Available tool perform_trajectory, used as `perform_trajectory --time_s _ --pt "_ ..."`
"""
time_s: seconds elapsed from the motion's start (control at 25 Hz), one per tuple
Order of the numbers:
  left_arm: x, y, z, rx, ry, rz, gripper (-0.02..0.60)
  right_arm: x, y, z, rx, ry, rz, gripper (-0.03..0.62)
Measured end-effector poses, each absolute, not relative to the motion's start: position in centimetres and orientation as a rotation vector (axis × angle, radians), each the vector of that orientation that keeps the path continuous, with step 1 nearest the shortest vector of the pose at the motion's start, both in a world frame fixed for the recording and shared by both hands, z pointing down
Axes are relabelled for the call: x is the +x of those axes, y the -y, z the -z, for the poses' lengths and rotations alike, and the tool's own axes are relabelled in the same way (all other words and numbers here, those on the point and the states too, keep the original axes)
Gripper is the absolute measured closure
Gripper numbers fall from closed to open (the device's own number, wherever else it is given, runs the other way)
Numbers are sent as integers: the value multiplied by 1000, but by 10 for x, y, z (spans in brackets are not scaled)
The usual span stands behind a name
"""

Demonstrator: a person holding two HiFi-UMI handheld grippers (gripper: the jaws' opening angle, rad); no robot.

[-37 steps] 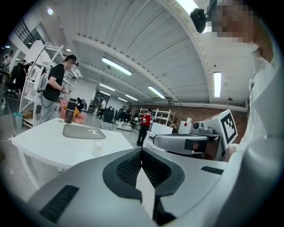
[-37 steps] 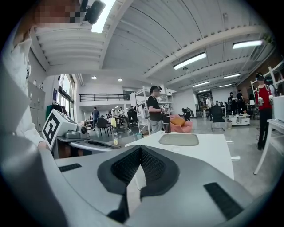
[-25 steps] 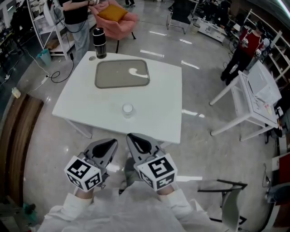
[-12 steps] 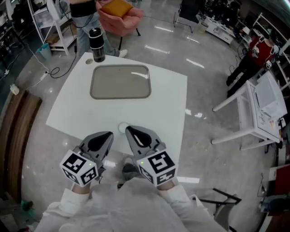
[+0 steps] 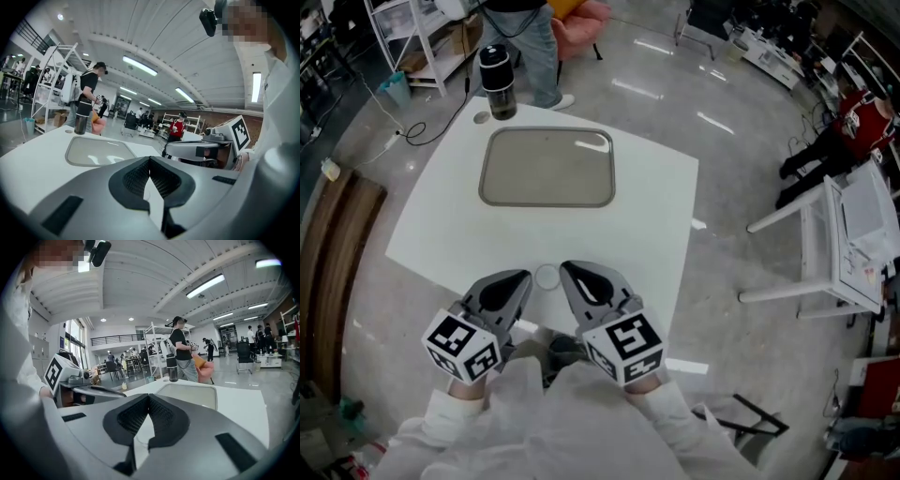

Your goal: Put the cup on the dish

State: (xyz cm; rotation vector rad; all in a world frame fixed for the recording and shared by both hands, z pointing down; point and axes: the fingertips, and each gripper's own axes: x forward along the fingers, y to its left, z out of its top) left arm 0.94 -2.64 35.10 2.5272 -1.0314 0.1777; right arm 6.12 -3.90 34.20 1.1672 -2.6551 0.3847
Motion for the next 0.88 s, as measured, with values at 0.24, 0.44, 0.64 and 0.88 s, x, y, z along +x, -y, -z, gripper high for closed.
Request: perform_trajectory --time_s 0.24,0.44,0.64,0.88 --pt "1 35 -361 2511 1028 -234 574 62 43 -353 1163 2640 -437 583" --pt "0 41 -363 2509 1001 -250 574 60 45 -358 1156 2618 -452 583" --pt "5 40 -368 2513 939 -285 574 57 44 -363 1163 2596 -473 583" --pt "10 39 -371 2520 856 -269 574 54 43 -367 1170 2605 -473 583"
